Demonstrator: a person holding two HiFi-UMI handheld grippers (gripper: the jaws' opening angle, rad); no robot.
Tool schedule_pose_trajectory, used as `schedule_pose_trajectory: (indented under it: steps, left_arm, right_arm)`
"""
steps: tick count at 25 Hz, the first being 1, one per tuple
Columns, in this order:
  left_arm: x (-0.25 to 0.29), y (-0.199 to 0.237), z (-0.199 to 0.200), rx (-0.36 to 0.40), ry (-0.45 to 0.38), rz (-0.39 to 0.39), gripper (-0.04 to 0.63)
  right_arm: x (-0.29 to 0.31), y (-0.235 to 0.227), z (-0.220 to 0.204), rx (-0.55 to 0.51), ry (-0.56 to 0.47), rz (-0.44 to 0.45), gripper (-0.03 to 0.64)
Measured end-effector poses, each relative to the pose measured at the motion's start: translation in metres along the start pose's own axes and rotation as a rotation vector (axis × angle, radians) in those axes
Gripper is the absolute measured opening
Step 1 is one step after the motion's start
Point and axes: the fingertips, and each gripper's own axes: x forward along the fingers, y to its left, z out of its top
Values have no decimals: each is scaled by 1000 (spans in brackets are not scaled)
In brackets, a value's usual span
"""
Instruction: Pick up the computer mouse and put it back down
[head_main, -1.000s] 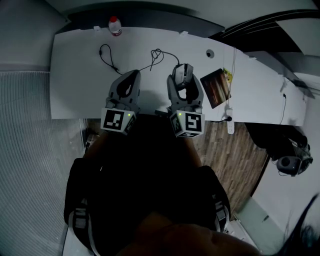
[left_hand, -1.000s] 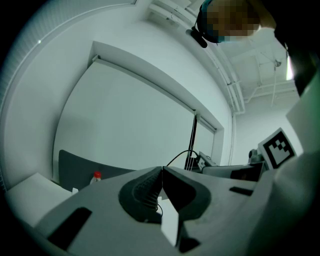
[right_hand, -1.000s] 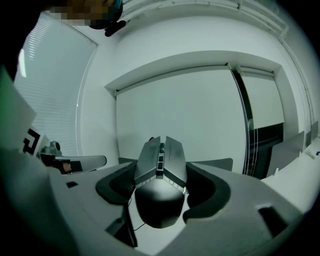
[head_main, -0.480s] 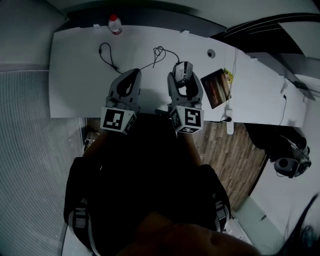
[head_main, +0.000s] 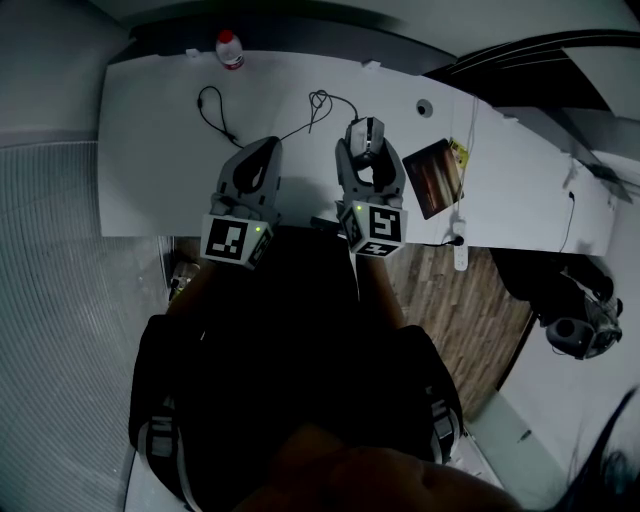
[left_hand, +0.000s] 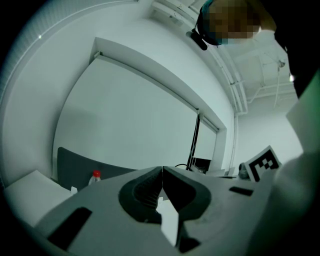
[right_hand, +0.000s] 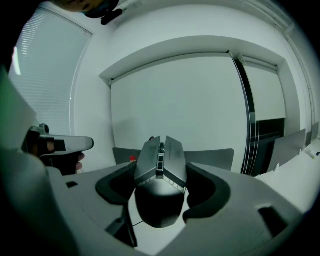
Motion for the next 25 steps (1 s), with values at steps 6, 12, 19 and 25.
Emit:
schedule_pose_trajectory:
  steps: [6, 12, 19, 25]
  left_arm:
    - [4, 5, -1, -1, 5, 8, 5]
    - [8, 9, -3, 4, 2, 7, 6]
    - [11, 11, -3, -2, 8, 15, 5]
    - [15, 15, -6, -4, 15, 16, 5]
  right_arm:
    - [17, -4, -10, 1, 31, -1, 291]
    - [33, -9, -29, 2, 78, 1, 291]
    - [51, -18, -61, 8, 152, -4, 291]
    - [68, -24, -85, 16, 213, -15, 291]
